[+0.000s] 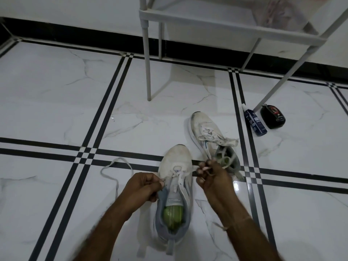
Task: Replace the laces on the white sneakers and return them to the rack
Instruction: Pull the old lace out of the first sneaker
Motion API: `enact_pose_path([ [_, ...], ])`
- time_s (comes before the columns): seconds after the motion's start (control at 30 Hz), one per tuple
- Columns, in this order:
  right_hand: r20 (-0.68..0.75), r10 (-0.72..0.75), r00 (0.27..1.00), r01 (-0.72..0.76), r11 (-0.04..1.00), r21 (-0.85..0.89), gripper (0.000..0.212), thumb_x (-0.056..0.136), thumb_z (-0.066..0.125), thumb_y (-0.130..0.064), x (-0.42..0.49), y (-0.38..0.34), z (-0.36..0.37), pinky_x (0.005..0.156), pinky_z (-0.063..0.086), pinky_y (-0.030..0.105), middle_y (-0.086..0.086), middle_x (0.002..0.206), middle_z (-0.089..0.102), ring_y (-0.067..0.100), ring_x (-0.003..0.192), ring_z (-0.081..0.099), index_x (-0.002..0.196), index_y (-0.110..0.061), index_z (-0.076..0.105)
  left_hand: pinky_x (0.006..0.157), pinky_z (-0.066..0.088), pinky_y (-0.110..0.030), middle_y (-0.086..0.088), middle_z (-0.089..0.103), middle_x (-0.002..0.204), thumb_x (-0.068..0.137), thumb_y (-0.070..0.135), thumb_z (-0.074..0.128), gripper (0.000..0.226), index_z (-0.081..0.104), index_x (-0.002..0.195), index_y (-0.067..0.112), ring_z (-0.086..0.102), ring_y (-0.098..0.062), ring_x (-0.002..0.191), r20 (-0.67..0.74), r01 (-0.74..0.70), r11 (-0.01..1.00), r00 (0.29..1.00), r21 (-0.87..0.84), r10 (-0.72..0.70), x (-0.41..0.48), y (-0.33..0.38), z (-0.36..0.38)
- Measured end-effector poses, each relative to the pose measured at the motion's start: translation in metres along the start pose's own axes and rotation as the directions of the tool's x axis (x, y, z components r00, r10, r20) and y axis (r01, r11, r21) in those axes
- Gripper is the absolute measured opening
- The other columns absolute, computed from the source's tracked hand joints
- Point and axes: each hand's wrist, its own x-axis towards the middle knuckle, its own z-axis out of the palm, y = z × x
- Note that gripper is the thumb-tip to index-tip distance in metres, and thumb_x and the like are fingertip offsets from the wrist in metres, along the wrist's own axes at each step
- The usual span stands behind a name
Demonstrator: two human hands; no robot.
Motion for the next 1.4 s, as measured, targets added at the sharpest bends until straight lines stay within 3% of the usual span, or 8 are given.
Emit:
enact_pose_path([
  [0.13,0.089,-0.211,0.973,0.192,0.54,-0.819,0.019,0.097,0.065,-0.014,0.007,-0.003,-0.012,0.062,0.059,0.038,0.008,0.098,0.067,0.02,0.08,0.07,0.107,-0.009,0.05,0.067,0.055,-0.034,-0.011,0.071,0.07,0.091,0.009,0.067,0.018,0.072,0.074,0.007,0.064,-0.018,0.062,0.024,0.053,0.994,0.998,0.093,-0.055,0.002,0.005,-0.004],
  [0.27,0.259,-0.532,0.806,0.372,0.116,-0.921,0.043,0.089,0.072,-0.023,0.0,0.01,-0.007,0.077,0.059,0.035,-0.004,0.119,0.06,0.01,0.093,0.065,0.124,-0.019,0.048,0.07,0.055,-0.03,0.006,0.07,0.085,0.083,0.021,0.079,0.012,0.069,0.087,0.021,0.066,-0.013,0.069,-0.145,-0.099,0.96,0.98,0.261,0.14,0.006,0.015,0.005],
  [0.5,0.341,-0.002,0.94,0.332,0.227,-0.915,0.053,0.06,0.082,-0.069,-0.016,0.017,-0.007,0.064,0.051,0.031,-0.002,0.077,0.067,0.005,0.067,0.058,0.082,-0.027,0.06,0.076,0.047,-0.022,0.004,0.06,0.1,0.081,0.029,0.083,0.015,0.076,0.093,0.034,0.058,-0.003,0.085,0.031,-0.316,0.833,0.94,0.454,0.34,0.033,0.013,0.012],
  [0.73,0.39,-0.211,0.896,0.404,0.027,-0.914,0.04,0.083,0.075,-0.033,-0.01,0.027,0.0,0.053,0.031,0.013,-0.014,0.05,0.051,0.003,0.054,0.051,0.054,-0.03,0.048,0.071,0.036,-0.012,0.006,0.058,0.084,0.085,0.022,0.078,0.017,0.066,0.074,0.027,0.055,-0.005,0.081,0.082,-0.345,0.74,0.926,0.578,0.368,0.051,0.007,0.02],
  [0.83,0.379,-0.272,0.884,0.39,-0.015,-0.921,0.037,0.091,0.069,-0.036,-0.01,0.036,0.0,0.055,0.03,0.018,-0.015,0.059,0.047,0.006,0.06,0.049,0.062,-0.029,0.046,0.075,0.047,-0.023,-0.001,0.068,0.088,0.098,0.009,0.062,0.02,0.062,0.078,0.015,0.061,-0.011,0.081,-0.101,-0.22,0.966,0.967,0.137,0.234,0.045,0.004,0.027],
  [0.93,0.349,-0.286,0.893,0.382,0.066,-0.922,0.029,0.097,0.066,-0.032,-0.005,0.037,-0.007,0.059,0.034,0.02,-0.014,0.064,0.05,0.004,0.063,0.049,0.071,-0.025,0.054,0.066,0.05,-0.019,-0.001,0.072,0.087,0.105,0.007,0.049,0.026,0.056,0.08,0.013,0.062,-0.01,0.074,-0.147,-0.103,0.915,0.988,-0.39,0.048,0.033,0.003,0.026],
  [1.2,0.247,-0.283,0.927,0.321,0.255,-0.912,0.022,0.101,0.061,-0.028,-0.013,0.043,-0.016,0.066,0.04,0.008,-0.017,0.073,0.057,-0.002,0.072,0.055,0.08,-0.03,0.055,0.077,0.056,-0.026,0.004,0.073,0.087,0.081,0.025,0.082,0.007,0.076,0.083,0.022,0.069,-0.012,0.085,-0.08,-0.381,0.88,0.905,0.282,0.418,0.036,-0.009,0.023],
  [1.4,0.234,-0.314,0.92,0.323,0.271,-0.907,0.037,0.099,0.064,-0.032,-0.013,0.041,-0.016,0.06,0.039,0.014,-0.012,0.063,0.051,0.002,0.062,0.048,0.068,-0.032,0.046,0.063,0.048,-0.02,0.001,0.065,0.072,0.104,0.004,0.043,0.027,0.054,0.081,0.013,0.058,-0.012,0.069,-0.304,-0.166,0.799,0.952,-0.578,-0.021,0.032,0.005,0.031],
])
